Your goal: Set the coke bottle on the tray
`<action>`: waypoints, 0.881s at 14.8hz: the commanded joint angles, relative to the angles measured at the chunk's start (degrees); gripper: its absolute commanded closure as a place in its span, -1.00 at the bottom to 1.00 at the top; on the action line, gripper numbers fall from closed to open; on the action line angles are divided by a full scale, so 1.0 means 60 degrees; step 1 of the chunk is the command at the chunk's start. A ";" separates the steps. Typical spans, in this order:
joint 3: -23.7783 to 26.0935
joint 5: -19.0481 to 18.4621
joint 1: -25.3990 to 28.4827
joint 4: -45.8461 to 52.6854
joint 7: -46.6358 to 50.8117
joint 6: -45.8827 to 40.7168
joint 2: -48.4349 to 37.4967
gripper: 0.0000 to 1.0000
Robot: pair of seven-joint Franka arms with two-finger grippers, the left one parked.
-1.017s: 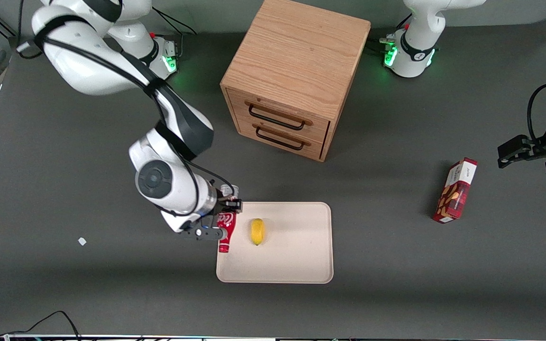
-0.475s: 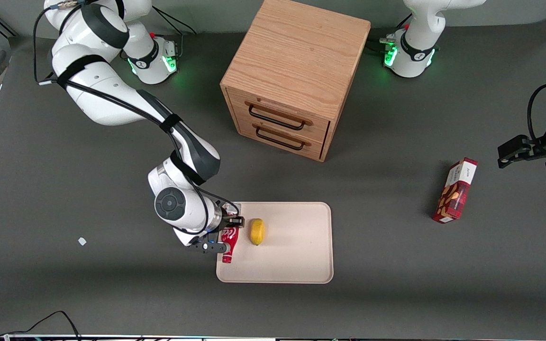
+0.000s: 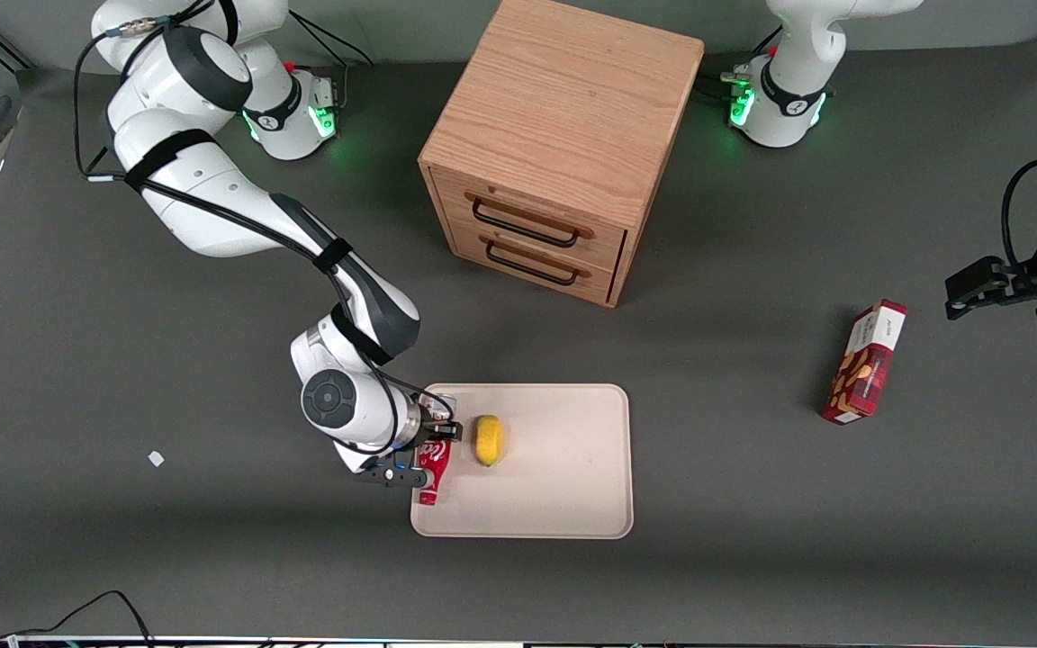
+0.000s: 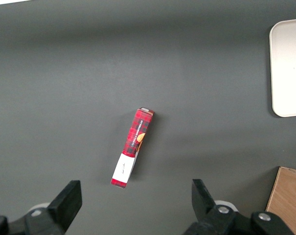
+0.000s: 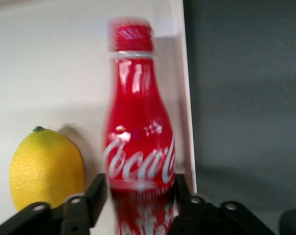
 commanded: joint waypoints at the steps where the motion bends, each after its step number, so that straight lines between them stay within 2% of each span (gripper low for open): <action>1: -0.0032 -0.0269 0.0085 0.0040 0.0406 0.0052 -0.0115 -1.00; 9: -0.0017 -0.0431 0.0055 0.0025 0.0406 -0.0137 -0.0377 -1.00; 13: 0.0144 -0.0416 -0.0061 0.0054 0.0377 -0.2227 -0.2262 -1.00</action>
